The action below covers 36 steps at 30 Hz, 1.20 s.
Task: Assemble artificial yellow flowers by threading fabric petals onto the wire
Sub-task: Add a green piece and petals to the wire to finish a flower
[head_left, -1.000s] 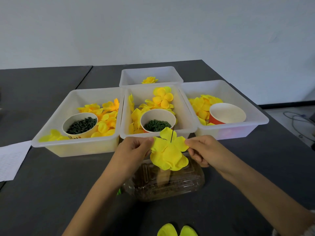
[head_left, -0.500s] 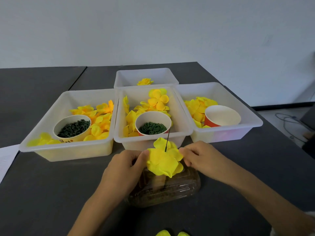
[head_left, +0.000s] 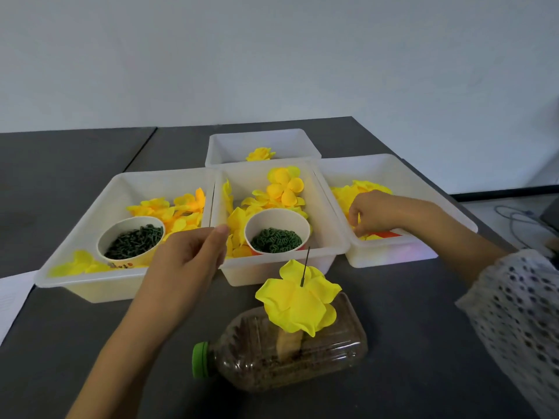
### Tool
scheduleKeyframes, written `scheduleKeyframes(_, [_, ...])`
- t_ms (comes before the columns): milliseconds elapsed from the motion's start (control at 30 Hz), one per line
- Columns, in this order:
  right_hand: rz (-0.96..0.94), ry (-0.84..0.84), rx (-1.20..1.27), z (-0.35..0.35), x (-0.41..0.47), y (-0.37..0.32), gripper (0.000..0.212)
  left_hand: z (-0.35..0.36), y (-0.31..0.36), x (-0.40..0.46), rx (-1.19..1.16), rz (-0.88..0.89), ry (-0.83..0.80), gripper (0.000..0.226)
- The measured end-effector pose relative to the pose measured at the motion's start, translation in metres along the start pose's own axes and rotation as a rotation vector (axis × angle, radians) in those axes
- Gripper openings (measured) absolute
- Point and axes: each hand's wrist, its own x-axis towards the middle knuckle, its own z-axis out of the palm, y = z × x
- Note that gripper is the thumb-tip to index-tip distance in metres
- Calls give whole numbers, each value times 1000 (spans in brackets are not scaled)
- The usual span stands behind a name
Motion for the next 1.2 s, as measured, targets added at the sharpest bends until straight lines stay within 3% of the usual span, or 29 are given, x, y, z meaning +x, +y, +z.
scheduleKeyframes(100, [-1, 93, -29, 8, 8, 1, 19, 5, 4, -2, -11, 20, -33, 48])
scheduleKeyframes(267, [10, 368, 290, -33, -24, 6, 18, 4, 12, -7, -128, 7, -63, 45])
scheduleKeyframes(433, [-227, 655, 499, -61, -101, -38, 18, 16, 44, -10, -353, 12, -178, 53])
scheduleKeyframes(533, [-391, 849, 417, -50, -138, -70, 12, 27, 65, -11, -438, -5, -271, 60])
scheduleKeyframes(633, [-494, 1025, 172, -29, -158, -91, 8, 32, 75, -14, -497, -47, -351, 64])
scheduleKeyframes(767, [-579, 1130, 6, -2, -165, -103, 11, 36, 76, -21, -477, -62, -343, 55])
scheduleKeyframes(933, [-700, 977, 386, 4, -174, -96, 22, 38, 64, -25, -532, -60, -316, 48])
scheduleKeyframes(1033, [-458, 854, 768, -7, -169, -90, 22, 34, 60, -25, -535, -22, -362, 31])
scheduleKeyframes(1133, [-170, 369, 1072, -19, -148, -82, 34, 30, 63, -25, -576, -13, -420, 37])
scheduleKeyframes(1200, [-159, 22, 1206, -21, -141, -80, 41, 25, 67, -21, -596, 17, -459, 32])
